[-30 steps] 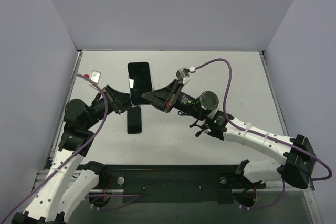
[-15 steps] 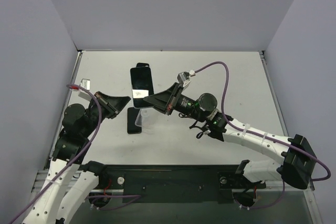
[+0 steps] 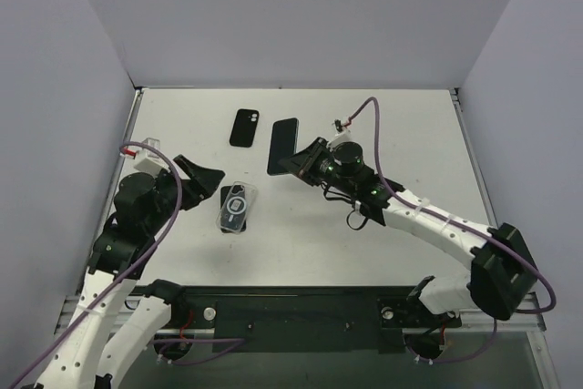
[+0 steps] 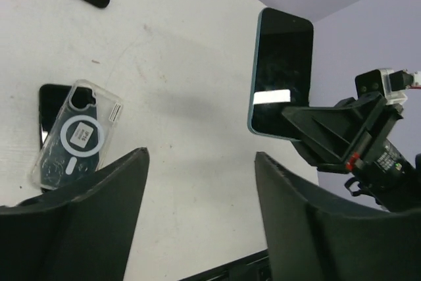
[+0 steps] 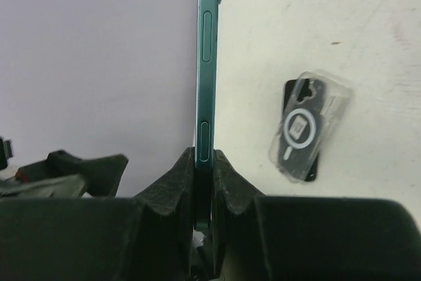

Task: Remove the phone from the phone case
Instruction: Place the phone at the center of the board.

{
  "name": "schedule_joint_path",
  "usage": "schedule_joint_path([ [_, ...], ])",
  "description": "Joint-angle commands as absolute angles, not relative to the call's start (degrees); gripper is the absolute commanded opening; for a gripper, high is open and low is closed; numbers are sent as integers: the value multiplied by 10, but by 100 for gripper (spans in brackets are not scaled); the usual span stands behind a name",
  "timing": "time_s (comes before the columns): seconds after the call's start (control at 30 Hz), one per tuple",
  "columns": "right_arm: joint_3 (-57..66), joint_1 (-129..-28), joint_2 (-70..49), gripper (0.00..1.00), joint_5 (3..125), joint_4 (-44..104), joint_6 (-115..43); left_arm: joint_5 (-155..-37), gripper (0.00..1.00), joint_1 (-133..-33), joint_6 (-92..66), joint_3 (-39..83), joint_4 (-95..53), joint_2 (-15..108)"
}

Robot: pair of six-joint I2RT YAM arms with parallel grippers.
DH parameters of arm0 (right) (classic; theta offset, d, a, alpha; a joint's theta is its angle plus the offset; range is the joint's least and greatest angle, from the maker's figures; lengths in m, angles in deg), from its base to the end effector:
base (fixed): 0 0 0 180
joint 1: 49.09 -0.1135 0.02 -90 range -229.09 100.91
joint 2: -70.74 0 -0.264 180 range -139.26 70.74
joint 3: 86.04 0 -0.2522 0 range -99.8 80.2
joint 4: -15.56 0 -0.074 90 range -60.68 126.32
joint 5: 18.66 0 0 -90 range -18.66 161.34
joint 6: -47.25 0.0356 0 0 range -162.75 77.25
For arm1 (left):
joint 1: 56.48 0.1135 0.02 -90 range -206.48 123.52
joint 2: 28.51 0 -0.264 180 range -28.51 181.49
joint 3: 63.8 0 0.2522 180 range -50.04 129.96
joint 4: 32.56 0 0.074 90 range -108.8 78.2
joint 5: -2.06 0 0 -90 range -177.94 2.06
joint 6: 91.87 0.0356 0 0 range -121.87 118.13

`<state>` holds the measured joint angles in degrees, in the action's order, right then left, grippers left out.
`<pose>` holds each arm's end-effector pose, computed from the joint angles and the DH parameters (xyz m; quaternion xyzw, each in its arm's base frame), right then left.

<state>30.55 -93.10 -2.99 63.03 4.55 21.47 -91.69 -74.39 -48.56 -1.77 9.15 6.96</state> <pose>0.2146 0.2145 0.3231 0.0722 0.6992 0.6047 0.3746 0.1290 -0.0441 0.3508 -0.1780 0.7738 -0.3465 0.4995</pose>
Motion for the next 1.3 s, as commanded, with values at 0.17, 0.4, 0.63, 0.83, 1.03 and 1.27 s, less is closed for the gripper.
schedule_joint_path([
  [0.17, 231, -851, -212, 0, 559, -83, 228, -891, 84, -748, -397, -40, 152, 245],
  [0.4, 210, -841, -336, 0, 481, -215, 298, -866, 85, -753, -424, -115, 85, 236],
  [0.63, 330, -885, -309, 0, 502, -197, 233, -829, 89, -771, -402, -151, 67, 284],
  [0.83, 375, -931, -345, 0, 517, -258, 212, -835, 87, -770, -464, -174, 7, 287],
  [1.03, 379, -967, -379, 0, 535, -275, 205, -810, 80, -754, -492, -184, -10, 271],
  [1.27, 394, -966, -390, 22, 563, -256, 187, -816, 78, -736, -490, -181, -33, 297],
])
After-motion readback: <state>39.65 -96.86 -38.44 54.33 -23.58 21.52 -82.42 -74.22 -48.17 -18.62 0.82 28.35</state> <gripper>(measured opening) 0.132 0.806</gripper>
